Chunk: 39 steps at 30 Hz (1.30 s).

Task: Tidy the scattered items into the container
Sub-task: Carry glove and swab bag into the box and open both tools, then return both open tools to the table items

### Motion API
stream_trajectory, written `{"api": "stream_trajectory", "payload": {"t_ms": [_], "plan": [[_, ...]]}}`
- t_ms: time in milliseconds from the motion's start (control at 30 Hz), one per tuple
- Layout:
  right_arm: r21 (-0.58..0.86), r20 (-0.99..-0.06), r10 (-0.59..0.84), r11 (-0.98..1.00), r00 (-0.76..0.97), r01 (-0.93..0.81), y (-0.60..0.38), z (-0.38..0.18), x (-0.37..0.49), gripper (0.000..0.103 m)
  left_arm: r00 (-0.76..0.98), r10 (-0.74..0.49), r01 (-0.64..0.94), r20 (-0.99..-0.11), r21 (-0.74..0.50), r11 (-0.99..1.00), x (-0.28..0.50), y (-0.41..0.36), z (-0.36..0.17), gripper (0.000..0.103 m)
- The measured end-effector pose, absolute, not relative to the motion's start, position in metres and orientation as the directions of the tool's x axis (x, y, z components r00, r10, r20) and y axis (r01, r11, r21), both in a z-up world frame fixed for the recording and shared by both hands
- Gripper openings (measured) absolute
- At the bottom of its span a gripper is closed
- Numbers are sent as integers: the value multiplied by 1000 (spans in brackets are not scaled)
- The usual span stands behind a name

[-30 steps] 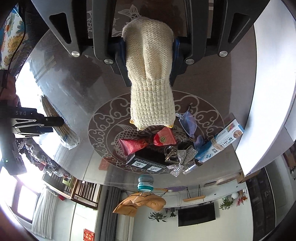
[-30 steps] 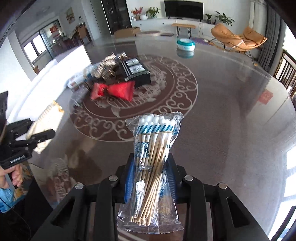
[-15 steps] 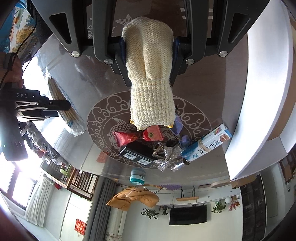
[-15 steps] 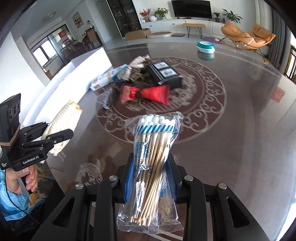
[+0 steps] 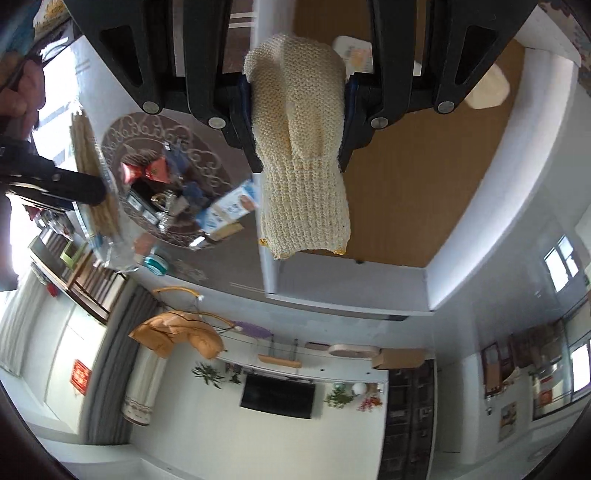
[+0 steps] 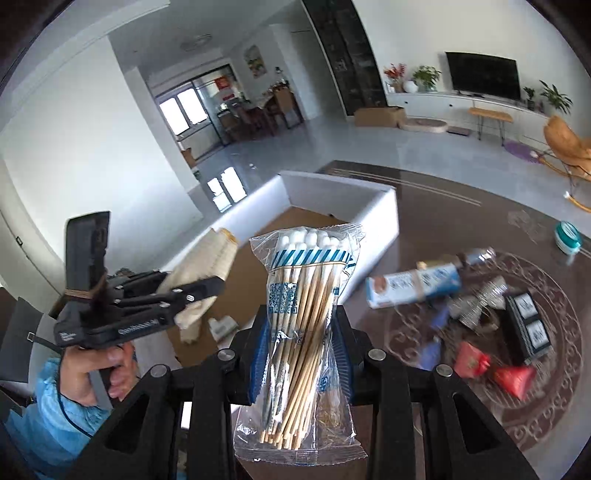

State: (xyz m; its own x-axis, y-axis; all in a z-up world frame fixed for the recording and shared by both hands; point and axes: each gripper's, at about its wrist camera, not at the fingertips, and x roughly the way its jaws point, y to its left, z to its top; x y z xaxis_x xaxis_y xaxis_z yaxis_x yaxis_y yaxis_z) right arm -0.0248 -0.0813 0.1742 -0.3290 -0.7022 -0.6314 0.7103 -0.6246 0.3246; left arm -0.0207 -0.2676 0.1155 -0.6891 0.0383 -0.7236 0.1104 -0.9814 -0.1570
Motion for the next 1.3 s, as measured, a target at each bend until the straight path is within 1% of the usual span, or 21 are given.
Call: {"api": "stream_trajectory", "payload": {"t_ms": [67, 167, 333, 400, 433, 467, 500, 567, 600, 633, 667, 700, 833, 933, 1033, 1133, 1167, 1200, 1233, 1267, 1300], "plan": [[329, -615, -729, -585, -302, 741, -127, 181, -28, 33, -665, 1, 173, -747, -156, -973, -27, -298, 105, 37], [339, -624, -735, -560, -264, 756, -185, 173, -37, 33, -616, -29, 236, -787, -149, -960, -41, -332, 83, 37], [293, -694, -675, -584, -251, 757, -252, 130, -41, 33, -536, -41, 269, -843, -124, -955, -57, -354, 46, 37], [282, -719, -652, -589, -239, 758, -268, 111, -40, 33, -518, -8, 279, -855, -160, -947, -59, -361, 39, 37], [273, -734, -638, -592, -234, 758, -276, 102, -40, 33, -518, -12, 284, -855, -159, -946, -60, -364, 39, 37], [268, -745, -626, -595, -228, 758, -281, 95, -40, 33, -507, -47, 295, -860, -123, -948, -61, -365, 39, 37], [262, -755, -616, -599, -226, 757, -287, 88, -41, 33, -483, -88, 311, -871, -77, -947, -64, -364, 38, 40], [227, -778, -579, -622, -244, 749, -293, 79, -44, 37, -438, -113, 335, -892, -45, -941, -69, -365, 34, 51], [215, -792, -559, -631, -244, 746, -298, 74, -47, 44, -421, -117, 349, -900, -42, -936, -71, -368, 33, 67], [211, -802, -546, -638, -242, 740, -299, 71, -49, 54, -410, -127, 363, -903, -34, -931, -72, -372, 32, 80], [216, -806, -543, -643, -238, 735, -299, 71, -51, 55, -409, -139, 372, -902, -26, -928, -72, -374, 34, 83], [233, -798, -555, -642, -233, 730, -297, 72, -52, 56, -411, -147, 377, -900, -20, -926, -71, -374, 34, 83], [262, -757, -597, -650, -265, 713, -277, 89, -50, 56, -450, -140, 372, -882, -43, -927, -61, -367, 40, 83], [228, -712, -609, -672, -350, 705, -239, 104, -45, 56, -514, -146, 358, -845, -56, -932, -45, -349, 55, 83], [132, -684, -574, -705, -450, 697, -191, 107, -36, 59, -591, -107, 306, -800, -99, -947, -26, -317, 75, 83], [-3, -670, -486, -755, -562, 656, -126, 97, -25, 60, -663, -34, 198, -748, -132, -971, -8, -268, 98, 84], [-28, -668, -458, -772, -586, 635, -103, 92, -22, 60, -683, -5, 155, -731, -138, -978, -1, -249, 103, 84], [-38, -671, -432, -792, -603, 610, -77, 86, -21, 60, -700, 30, 109, -714, -148, -983, 7, -229, 107, 87], [-38, -677, -405, -815, -614, 579, -50, 79, -19, 60, -713, 75, 57, -697, -164, -985, 14, -208, 108, 95], [-33, -685, -379, -837, -622, 546, -24, 72, -20, 60, -719, 118, 10, -685, -179, -984, 17, -187, 106, 101], [-28, -697, -348, -861, -628, 508, 1, 65, -19, 60, -717, 158, -33, -679, -193, -981, 19, -167, 101, 103]]}}
